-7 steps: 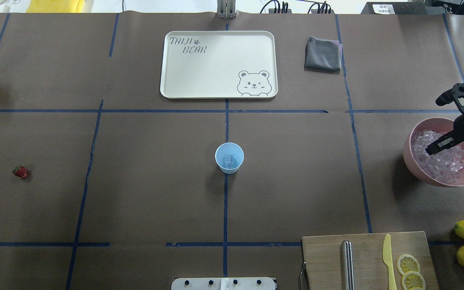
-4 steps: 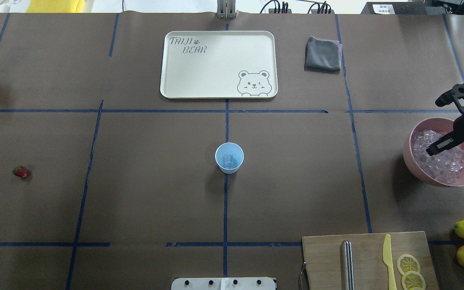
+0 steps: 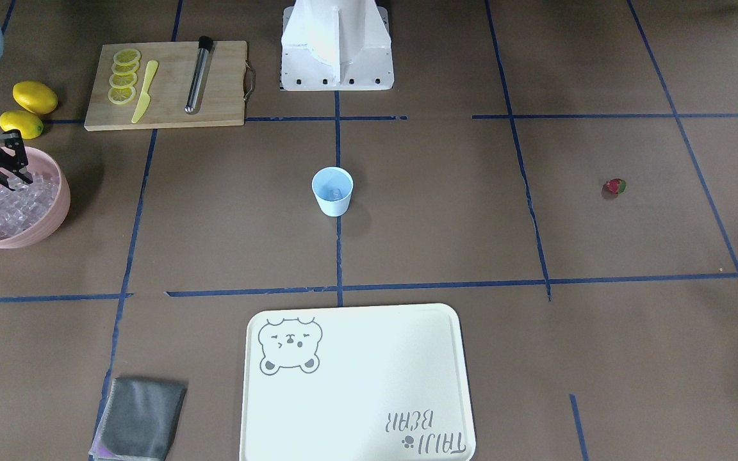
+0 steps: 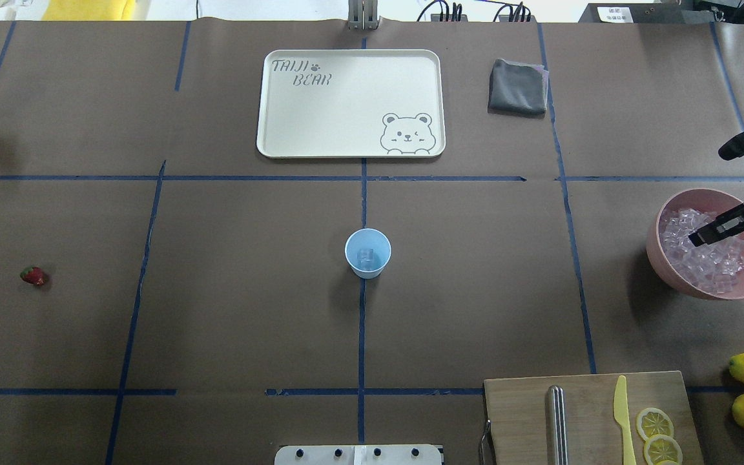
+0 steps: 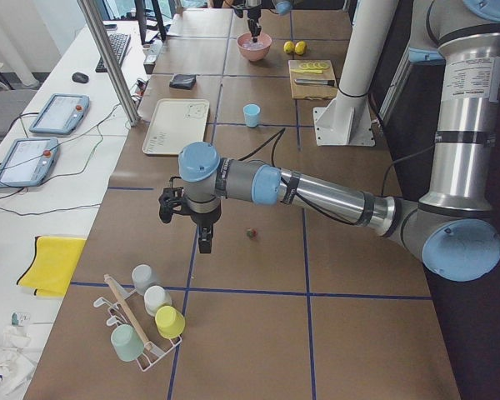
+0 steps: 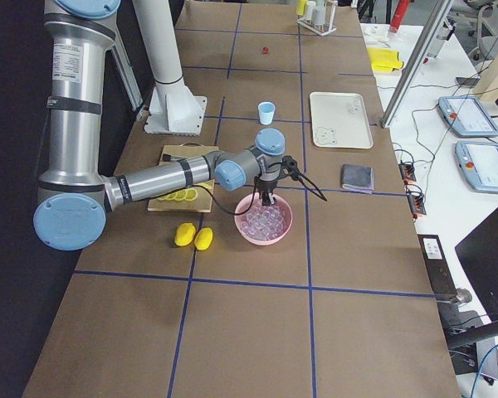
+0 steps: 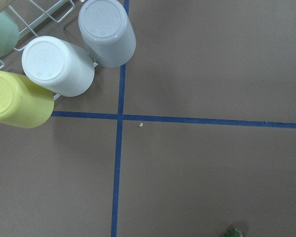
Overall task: Put ice and strawberries in cup
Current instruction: 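Close the right gripper on an ice cube in the pink bowl, then lift the ice cube with the right gripper and carry it over the blue cup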
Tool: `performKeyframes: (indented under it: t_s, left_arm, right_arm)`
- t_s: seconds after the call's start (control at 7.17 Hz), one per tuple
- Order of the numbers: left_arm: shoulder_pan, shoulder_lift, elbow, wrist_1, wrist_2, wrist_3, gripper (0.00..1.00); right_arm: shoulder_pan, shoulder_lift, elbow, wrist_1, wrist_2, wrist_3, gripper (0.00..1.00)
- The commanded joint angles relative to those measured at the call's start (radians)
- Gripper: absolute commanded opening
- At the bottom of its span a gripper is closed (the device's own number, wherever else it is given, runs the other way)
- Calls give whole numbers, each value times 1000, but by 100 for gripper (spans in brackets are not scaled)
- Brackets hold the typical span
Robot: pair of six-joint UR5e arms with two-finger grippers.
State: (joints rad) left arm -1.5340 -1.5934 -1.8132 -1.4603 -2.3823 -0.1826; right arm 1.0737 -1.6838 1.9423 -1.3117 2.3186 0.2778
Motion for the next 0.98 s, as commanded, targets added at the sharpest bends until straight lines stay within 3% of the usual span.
performKeyframes:
  t_s: [0.0,0.42,0.56,0.84]
  left_arm:
    - [0,1,0,0,0,0,100]
    - [0,3,0,2,-2,-2,100]
    - [2,4,0,2,-2,-3,100]
    - [15,3,6,2,0,-3,100]
  right_arm:
    - [35,16,126,-151,31,1,0]
    - [-33,330,150,-455,16,50,0]
    - [-123,420,147,-465,-5,213,0]
    - [-310,556,112,-468,-149,445,0]
